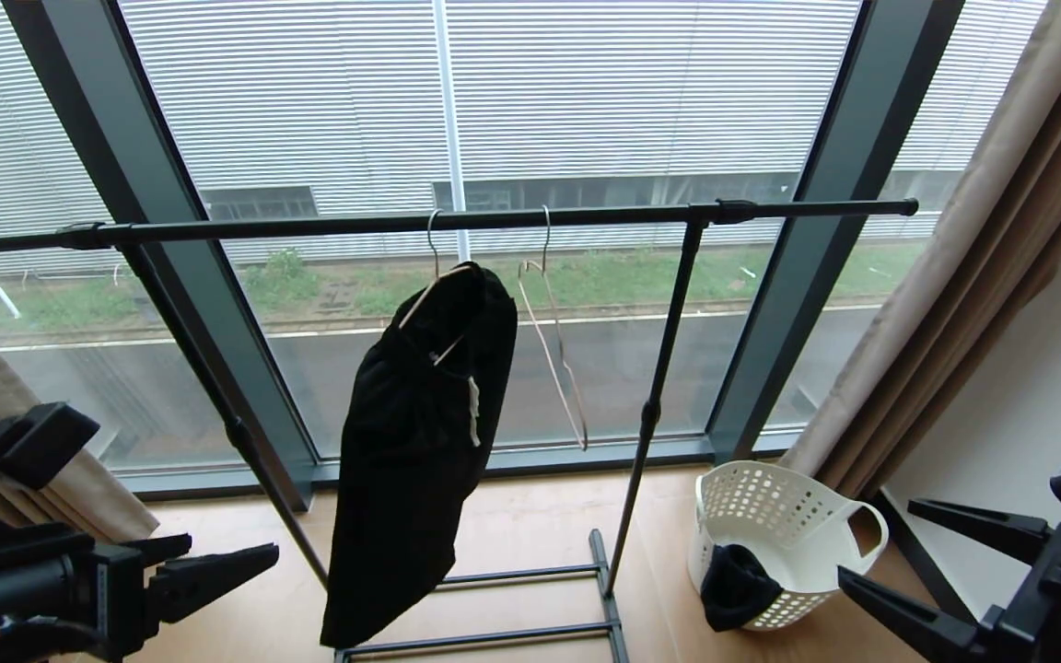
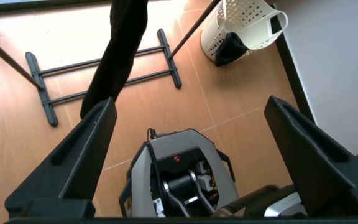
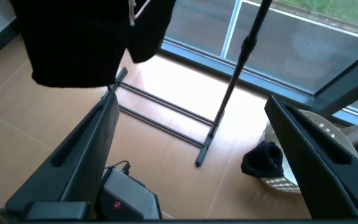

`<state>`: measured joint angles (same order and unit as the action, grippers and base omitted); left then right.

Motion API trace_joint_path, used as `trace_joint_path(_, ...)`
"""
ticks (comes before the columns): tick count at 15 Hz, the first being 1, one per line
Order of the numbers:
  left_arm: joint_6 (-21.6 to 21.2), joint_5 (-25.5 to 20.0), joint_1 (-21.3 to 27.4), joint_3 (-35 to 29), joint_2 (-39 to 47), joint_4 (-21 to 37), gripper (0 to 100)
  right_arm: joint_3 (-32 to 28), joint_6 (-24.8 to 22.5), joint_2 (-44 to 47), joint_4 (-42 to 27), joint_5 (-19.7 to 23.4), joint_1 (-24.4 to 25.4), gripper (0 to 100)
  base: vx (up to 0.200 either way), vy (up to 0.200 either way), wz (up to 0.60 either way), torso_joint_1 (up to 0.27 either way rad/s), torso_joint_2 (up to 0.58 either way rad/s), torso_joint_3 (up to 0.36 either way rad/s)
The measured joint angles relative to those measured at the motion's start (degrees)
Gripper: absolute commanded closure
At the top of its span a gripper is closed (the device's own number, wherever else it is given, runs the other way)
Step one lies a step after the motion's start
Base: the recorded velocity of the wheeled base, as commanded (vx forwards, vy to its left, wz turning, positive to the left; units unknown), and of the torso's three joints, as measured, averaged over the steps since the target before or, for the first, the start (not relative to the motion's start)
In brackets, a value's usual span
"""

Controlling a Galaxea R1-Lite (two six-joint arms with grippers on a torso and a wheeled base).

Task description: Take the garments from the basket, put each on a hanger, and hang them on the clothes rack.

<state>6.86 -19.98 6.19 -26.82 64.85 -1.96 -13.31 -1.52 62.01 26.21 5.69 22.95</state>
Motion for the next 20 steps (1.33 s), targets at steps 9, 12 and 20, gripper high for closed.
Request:
trace_joint_path(9, -1.8, 0.0, -0.2, 23.2, -16.7, -4.5, 0, 12.9, 2.1, -14.6, -5.8, -8.7, 1.0, 0, 0.000, 0.000, 0.00, 0.000, 0.00, 0.000)
trace_joint_path(12, -1.6, 0.9, -0.7, 26.1, -24.5, -2.7, 0, 13.2, 2.1, -23.0, -14.4, -9.2, 0.6, 0, 0.000, 0.000, 0.00, 0.000, 0.00, 0.000)
trace_joint_path(20, -1.5, 5.9, -2.0, 26.8, -35.5, -2.3, 0, 13.2, 1.2, -42.2, -23.9, -9.1, -18.9, 0, 0.000, 0.000, 0.00, 0.000, 0.00, 0.000)
